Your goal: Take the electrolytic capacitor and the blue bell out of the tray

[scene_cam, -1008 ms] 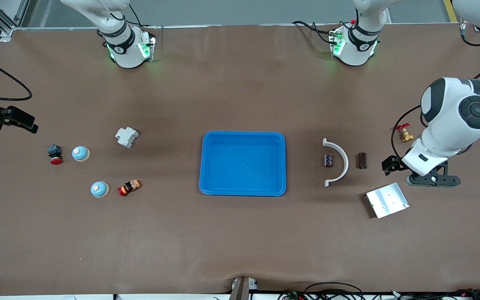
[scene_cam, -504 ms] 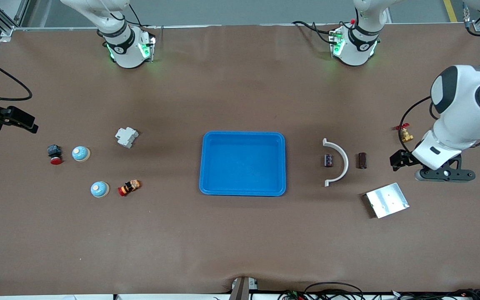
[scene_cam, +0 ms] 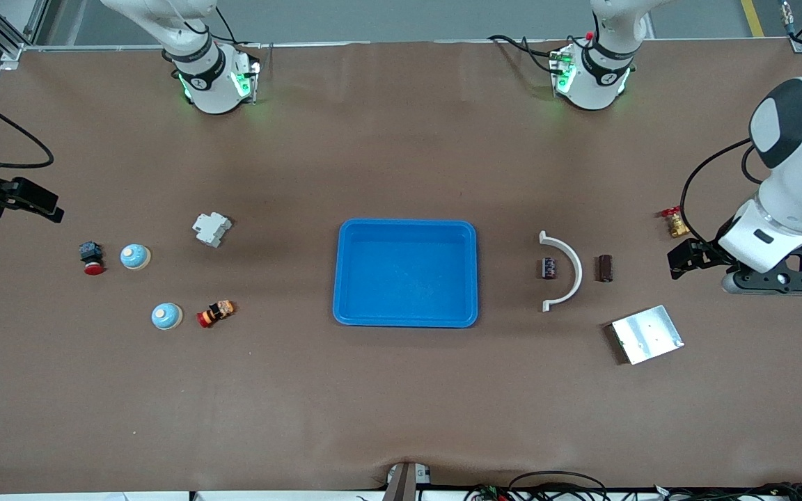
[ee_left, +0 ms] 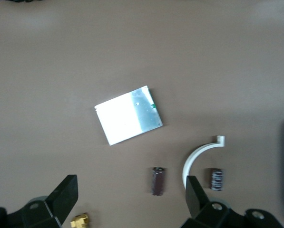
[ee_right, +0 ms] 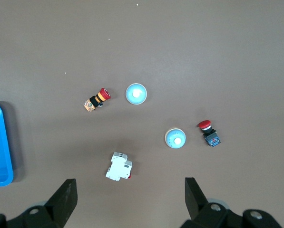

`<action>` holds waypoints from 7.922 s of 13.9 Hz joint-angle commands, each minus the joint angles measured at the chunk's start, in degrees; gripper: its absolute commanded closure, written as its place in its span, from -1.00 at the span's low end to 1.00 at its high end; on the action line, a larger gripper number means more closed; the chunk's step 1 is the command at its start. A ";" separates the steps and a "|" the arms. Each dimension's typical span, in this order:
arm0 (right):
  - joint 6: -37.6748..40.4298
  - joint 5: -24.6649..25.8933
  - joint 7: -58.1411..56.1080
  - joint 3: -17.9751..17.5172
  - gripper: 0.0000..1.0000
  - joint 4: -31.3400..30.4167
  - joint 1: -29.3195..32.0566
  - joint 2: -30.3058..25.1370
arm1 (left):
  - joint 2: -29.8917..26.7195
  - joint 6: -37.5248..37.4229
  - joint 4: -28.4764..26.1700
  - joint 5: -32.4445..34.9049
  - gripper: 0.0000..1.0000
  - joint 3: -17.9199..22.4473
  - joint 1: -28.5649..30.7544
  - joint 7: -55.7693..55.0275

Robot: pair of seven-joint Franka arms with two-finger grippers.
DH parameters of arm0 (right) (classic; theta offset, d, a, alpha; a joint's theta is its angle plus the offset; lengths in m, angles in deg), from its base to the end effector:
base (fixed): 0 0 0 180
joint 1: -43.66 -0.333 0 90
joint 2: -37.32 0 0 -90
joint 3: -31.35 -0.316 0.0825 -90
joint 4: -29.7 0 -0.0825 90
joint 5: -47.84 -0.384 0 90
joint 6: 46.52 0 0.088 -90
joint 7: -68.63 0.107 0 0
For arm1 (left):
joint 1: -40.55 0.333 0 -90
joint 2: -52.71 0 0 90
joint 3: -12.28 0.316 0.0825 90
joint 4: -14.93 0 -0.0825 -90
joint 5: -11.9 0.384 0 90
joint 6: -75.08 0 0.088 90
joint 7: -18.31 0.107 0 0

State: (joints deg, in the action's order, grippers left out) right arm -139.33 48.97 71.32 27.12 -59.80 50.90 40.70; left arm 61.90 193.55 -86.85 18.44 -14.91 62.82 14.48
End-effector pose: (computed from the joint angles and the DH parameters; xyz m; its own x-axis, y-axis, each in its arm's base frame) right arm 0.5755 -0.0335 0.5997 0.9951 -0.0985 -0.0003 -0.0985 -0.9950 0.0154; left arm 0.6181 -0.0327 0.4871 0.9870 -0.0565 0.1504 -0.0534 -0.9983 -0.0243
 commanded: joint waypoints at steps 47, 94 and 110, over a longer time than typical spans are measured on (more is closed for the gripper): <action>0.35 -1.91 -0.41 -0.69 -1.00 1.17 1.29 0.58 | -8.58 -29.96 15.99 -8.46 -1.00 22.35 -24.47 0.22; 0.35 -3.50 -0.41 -0.69 -1.00 1.17 1.81 0.58 | -8.05 -28.38 15.38 -5.31 -1.00 20.25 -24.55 1.01; 0.35 -3.50 -3.13 -0.87 -1.00 1.17 1.73 0.58 | -8.05 -29.17 15.46 -4.16 -1.00 19.45 -24.29 0.40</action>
State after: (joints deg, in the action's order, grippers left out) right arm -139.44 46.33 69.04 26.85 -59.80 51.67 40.75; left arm 54.29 165.04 -71.38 13.15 5.09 38.34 15.54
